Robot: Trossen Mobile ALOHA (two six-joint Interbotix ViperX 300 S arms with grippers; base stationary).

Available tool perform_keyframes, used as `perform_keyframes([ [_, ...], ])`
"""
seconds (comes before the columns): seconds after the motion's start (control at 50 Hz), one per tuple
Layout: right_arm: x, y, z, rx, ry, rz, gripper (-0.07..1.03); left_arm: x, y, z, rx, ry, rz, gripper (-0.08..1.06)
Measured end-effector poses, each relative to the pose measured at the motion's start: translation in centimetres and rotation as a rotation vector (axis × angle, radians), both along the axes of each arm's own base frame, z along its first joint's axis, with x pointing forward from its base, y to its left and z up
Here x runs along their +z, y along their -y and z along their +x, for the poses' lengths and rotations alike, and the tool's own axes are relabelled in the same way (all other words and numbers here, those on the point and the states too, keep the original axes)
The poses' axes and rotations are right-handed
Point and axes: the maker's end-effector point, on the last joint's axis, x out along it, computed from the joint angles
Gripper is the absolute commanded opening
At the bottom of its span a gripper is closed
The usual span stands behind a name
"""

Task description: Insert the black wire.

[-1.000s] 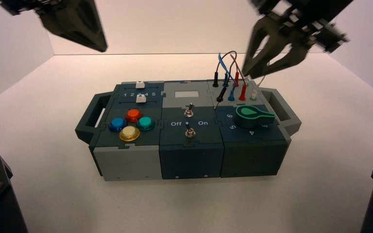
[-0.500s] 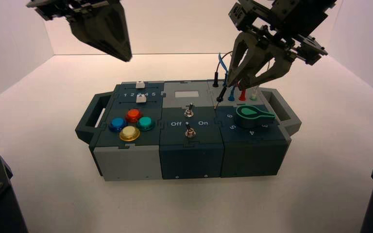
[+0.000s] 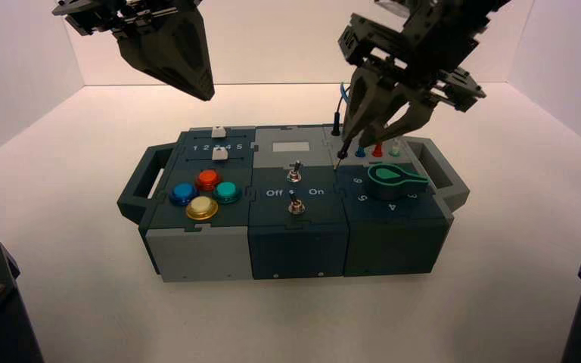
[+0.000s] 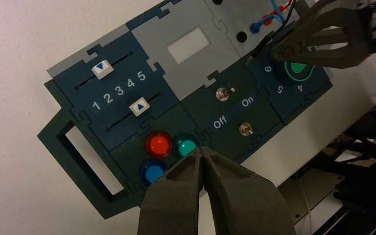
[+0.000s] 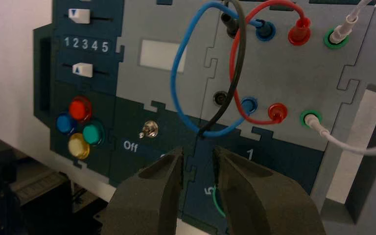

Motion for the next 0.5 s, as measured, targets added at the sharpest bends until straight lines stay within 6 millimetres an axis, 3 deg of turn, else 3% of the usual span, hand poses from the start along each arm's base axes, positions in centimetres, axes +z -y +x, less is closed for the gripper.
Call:
perform_keyframes([
  [0.5, -1.8, -0.1, 1.2, -0.026, 0.005, -0.029, 0.34, -0.1, -0.1, -0.2, -0.009, -0.007, 0.009, -0.03],
])
